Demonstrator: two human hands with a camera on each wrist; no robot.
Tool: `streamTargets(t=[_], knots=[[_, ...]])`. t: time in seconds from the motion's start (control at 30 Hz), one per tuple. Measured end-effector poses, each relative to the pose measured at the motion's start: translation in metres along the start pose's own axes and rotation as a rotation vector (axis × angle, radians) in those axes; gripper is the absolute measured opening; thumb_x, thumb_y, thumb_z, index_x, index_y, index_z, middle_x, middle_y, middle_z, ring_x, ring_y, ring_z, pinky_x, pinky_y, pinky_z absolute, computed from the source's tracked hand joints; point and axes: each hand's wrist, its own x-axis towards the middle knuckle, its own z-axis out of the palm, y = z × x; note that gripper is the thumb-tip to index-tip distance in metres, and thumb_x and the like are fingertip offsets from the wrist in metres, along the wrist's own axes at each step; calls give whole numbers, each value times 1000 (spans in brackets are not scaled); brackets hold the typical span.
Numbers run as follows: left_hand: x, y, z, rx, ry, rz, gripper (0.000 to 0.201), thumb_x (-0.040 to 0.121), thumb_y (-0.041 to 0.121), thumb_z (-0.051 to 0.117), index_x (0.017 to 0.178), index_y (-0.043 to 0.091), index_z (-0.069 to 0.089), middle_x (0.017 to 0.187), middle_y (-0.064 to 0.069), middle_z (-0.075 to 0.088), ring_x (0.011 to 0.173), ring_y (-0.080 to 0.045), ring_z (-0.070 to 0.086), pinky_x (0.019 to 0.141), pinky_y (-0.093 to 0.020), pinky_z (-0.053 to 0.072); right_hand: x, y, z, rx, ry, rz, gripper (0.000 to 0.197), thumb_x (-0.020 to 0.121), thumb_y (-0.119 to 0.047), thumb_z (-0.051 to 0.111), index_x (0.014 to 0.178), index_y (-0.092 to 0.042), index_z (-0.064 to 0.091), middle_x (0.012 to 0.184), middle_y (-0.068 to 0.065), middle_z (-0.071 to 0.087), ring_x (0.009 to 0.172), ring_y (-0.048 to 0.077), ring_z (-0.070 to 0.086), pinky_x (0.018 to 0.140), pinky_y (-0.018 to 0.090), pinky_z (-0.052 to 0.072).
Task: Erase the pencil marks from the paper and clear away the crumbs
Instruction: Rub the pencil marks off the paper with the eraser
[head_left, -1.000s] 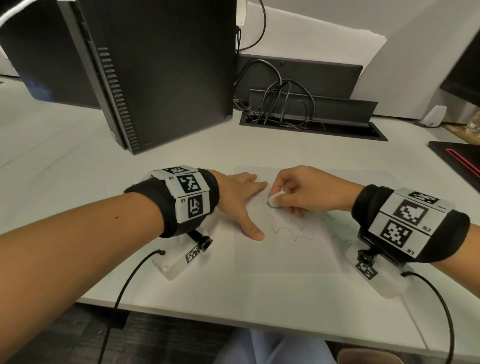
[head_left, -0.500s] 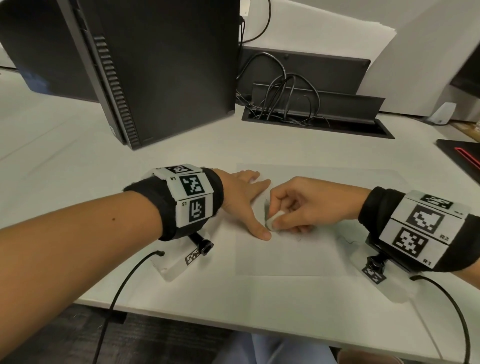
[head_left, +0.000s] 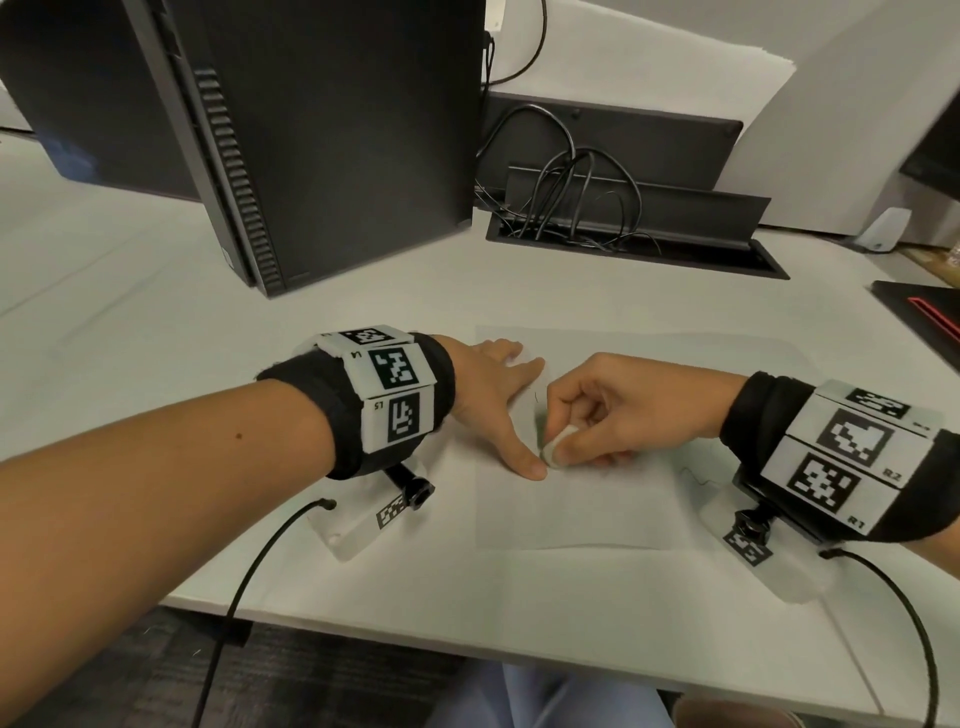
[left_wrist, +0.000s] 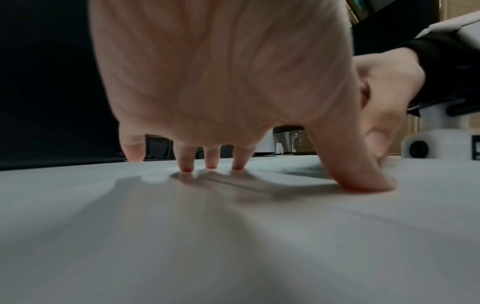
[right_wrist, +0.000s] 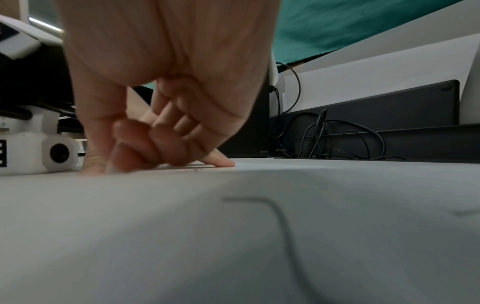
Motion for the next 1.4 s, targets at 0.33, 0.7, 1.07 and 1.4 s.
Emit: streamTargets(t=[0.33,0.7,1.07,1.4], knots=[[0,0,-1,11,3,9,113,71,70,59,148,32,-14,157,4,-19,145,-14,-12,115,-45,5,2,0,0,-86,100,-9,5,82,-16,69,80,-12,66,58,5,54,47,5,44,49,12,36],[3,-1,0,15,-13,5,116,68,71,61,148,34,-14,157,3,-19,145,-15,-11,115,-45,8,0,-2,3,-76,51,-16,5,82,-14,69,80,-12,65,61,8,58,47,7,46,49,13,38],[0,0,-1,13,-17,-3,116,70,69,61,148,31,-16,156,4,-20,145,-14,-11,117,-44,7,0,5,-2,-102,116,5,5,82,-18,69,80,-15,66,72,19,64,54,10,49,55,21,42],[-1,-3,2,0,14,-35,119,69,73,58,149,24,-15,156,11,-17,145,-9,-6,116,-39,5,18,0,-8,38,41,37,11,84,-12,66,80,-13,56,59,6,62,47,14,55,51,24,49]])
